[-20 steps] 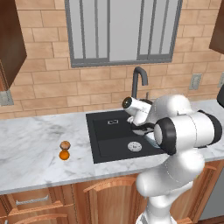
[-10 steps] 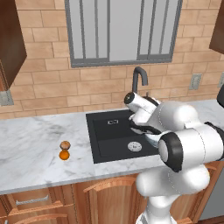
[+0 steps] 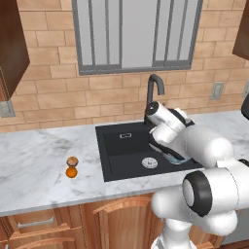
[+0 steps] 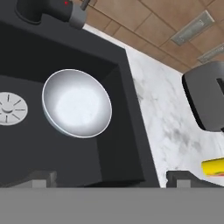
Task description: Remove the tangerine and tangerine from the sink. Then move the bowl and cup from the counter to the sink for washing.
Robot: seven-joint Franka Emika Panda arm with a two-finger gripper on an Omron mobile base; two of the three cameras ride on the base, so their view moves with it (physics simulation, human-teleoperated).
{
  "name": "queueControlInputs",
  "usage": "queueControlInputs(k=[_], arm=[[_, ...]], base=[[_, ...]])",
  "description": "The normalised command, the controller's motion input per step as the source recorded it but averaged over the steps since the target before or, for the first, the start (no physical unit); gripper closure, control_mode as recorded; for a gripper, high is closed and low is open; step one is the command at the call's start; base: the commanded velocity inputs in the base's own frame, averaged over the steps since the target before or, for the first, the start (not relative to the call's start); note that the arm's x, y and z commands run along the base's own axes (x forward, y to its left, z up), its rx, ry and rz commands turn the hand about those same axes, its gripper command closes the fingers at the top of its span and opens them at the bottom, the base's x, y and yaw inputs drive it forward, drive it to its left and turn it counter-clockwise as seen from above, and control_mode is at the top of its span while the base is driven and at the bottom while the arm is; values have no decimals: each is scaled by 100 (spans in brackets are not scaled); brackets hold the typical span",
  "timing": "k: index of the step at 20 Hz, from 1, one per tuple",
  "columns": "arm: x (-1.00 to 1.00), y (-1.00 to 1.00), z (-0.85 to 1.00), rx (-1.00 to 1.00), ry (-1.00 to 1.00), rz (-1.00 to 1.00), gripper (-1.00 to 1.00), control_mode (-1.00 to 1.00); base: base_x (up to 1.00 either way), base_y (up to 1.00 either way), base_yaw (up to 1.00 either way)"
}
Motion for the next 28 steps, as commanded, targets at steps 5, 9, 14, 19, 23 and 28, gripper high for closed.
queueControlInputs(k=[5, 9, 14, 19, 23, 28], arm=[[-28, -25, 26, 5, 5, 3, -100, -100], [-24, -31, 29, 5, 9, 2, -100, -100], [-19, -34, 29, 1, 10, 3, -100, -100], [-18, -35, 25, 1, 7, 3, -100, -100], [-14, -36, 22, 2, 5, 0, -100, -100], [-12, -33, 22, 8, 5, 0, -100, -100]], base=[[0, 0, 0], [0, 0, 0], [0, 0, 0], [0, 0, 0], [0, 0, 0], [0, 0, 0]])
